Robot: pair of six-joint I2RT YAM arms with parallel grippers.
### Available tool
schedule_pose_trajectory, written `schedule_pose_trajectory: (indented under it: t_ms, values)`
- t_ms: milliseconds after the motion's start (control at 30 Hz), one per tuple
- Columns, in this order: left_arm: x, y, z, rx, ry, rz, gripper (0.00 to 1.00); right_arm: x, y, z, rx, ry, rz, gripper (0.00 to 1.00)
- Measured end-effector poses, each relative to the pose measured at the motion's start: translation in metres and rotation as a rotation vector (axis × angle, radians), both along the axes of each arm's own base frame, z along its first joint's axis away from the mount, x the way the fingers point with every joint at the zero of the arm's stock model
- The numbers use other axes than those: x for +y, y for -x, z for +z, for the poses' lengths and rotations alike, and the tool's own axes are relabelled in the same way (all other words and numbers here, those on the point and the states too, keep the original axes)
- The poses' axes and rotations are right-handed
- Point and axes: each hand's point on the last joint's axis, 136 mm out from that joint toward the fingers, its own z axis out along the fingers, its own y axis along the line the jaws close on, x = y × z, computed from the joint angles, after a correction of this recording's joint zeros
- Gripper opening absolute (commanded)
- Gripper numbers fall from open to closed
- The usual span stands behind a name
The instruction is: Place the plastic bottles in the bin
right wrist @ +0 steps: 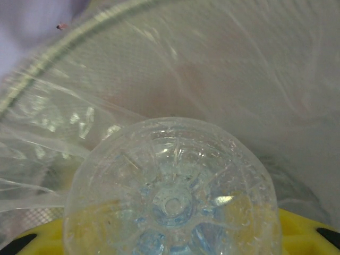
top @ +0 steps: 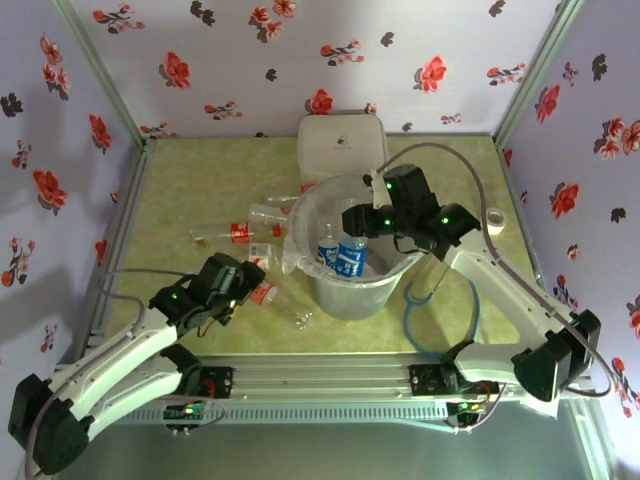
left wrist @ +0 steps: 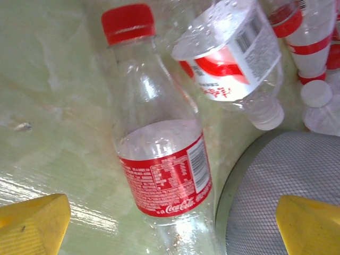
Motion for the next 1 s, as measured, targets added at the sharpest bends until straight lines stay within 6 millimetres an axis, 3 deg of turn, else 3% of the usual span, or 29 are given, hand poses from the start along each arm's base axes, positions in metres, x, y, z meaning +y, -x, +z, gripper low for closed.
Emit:
schedule_pose_trajectory:
  t_ms: [200, 333, 433, 533, 733, 1000]
  values:
    - [-0.009, -0.004, -0.006, 0.005, 0.014, 0.002, 0.99, -0.002, 0.000, -0.004, 0.008, -0.028, -0.048, 0.57]
    - [-0.012, -0.003, -0.013, 0.024, -0.003, -0.009, 0.99, -0.001, -0.002, -0.004, 0.004, -0.030, -0.058, 0.76]
    - [-0.015, -0.005, -0.014, 0.019, 0.001, -0.013, 0.98, -0.004, -0.002, -0.005, -0.007, -0.006, -0.057, 0.82]
    - [-0.017, -0.007, -0.014, 0.014, 0.005, -0.013, 0.95, -0.006, -0.002, 0.001, -0.025, 0.008, -0.051, 0.83]
    - [-0.016, -0.009, -0.022, 0.016, -0.010, -0.007, 0.90, -0.008, -0.004, 0.035, -0.110, -0.005, -0.032, 0.83]
    - [-0.006, -0.007, -0.035, 0.019, -0.048, 0.026, 0.70, -0.019, -0.011, 0.074, -0.205, -0.044, -0.056, 0.83]
